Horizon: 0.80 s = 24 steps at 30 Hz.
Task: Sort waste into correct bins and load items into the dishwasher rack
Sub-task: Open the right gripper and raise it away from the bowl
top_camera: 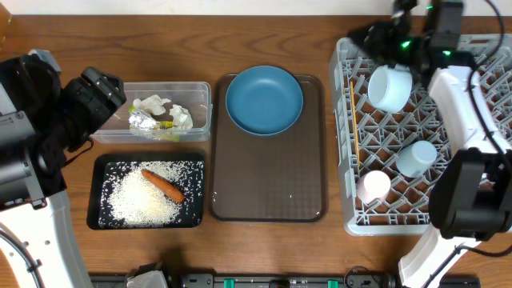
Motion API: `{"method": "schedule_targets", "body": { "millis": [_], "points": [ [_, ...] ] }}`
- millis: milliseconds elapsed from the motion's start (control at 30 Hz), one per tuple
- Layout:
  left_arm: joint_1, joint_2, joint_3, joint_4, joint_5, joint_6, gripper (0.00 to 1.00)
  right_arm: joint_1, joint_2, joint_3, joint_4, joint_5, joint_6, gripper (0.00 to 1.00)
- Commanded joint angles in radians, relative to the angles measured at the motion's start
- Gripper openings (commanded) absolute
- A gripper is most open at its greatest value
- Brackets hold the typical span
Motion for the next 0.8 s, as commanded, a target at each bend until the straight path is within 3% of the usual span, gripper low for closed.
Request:
{"method": "schedule_targets", "body": {
  "millis": [0, 333, 633, 767],
  "points": [
    [0.004, -0.002, 0.005, -0.002, -0.008, 0.014, 0.82, 0.06, -0.079, 0.03, -0.094, 0.358, -0.286, 0.38],
    [0.004, -0.002, 0.005, -0.002, -0.008, 0.014, 0.82, 0.073, -0.114, 0.03, -0.325, 0.71, -0.401, 0.32],
    [0.004, -0.002, 0.005, -0.002, -0.009, 0.013, 0.82, 0.044, -0.114, 0.03, -0.444, 0.927, -0.439, 0.3],
    [0.004, -0.002, 0.005, -0.002, -0.009, 0.014, 0.82, 0.038, -0.115, 0.03, -0.451, 0.932, -0.461, 0.29]
  ]
}}
